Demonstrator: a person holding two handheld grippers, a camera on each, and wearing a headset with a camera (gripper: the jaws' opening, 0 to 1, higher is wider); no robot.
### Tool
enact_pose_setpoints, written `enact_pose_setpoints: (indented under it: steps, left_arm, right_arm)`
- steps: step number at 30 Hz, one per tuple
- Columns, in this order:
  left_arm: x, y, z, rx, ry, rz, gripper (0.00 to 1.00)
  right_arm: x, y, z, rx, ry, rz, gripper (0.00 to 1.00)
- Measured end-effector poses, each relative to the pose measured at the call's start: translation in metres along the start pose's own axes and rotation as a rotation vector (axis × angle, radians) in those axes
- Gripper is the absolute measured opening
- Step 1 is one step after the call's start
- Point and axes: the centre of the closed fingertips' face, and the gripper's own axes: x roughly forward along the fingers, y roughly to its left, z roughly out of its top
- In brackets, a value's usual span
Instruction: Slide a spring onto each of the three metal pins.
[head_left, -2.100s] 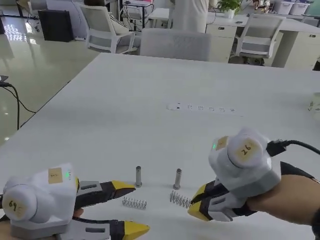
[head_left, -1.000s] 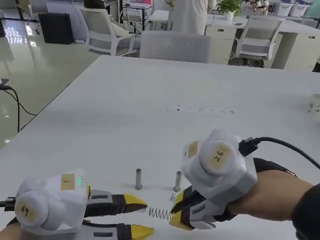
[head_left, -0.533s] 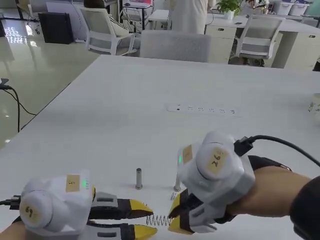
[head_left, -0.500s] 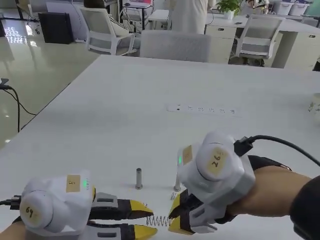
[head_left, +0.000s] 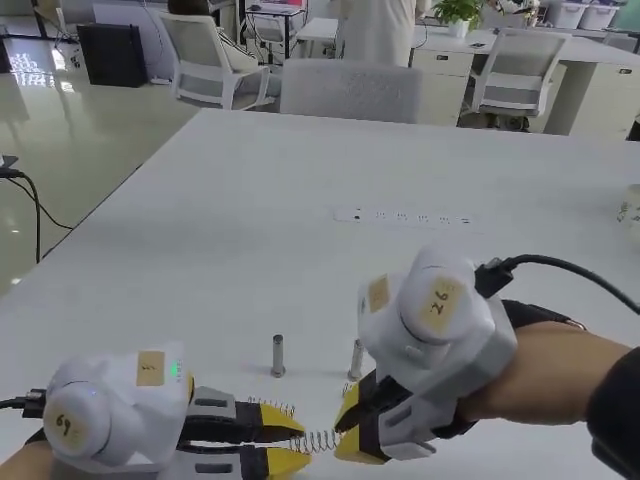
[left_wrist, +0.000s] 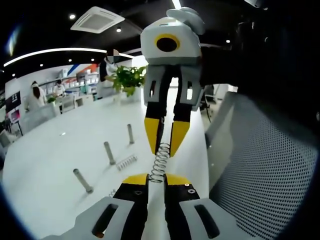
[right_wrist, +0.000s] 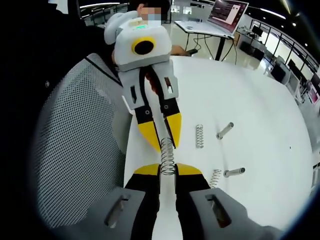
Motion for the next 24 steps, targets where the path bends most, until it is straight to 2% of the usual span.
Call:
enact_pose_setpoints:
  steps: [8, 16, 24]
  left_arm:
    - [0.001, -0.002, -0.002, 0.009, 0.011, -0.002, 0.02]
    - [0.003, -0.005, -0.002, 0.021, 0.012, -0.010, 0.02]
    - [0.005, -0.008, -0.002, 0.025, 0.019, -0.020, 0.02]
  right_arm:
    - [-0.006, 0.001, 0.015, 0.029, -0.060, 0.000, 0.08]
    - [-0.008, 0.002, 0.022, 0.045, -0.102, 0.006, 0.08]
    - [-0.008, 0.005, 0.028, 0.031, -0.108, 0.008, 0.08]
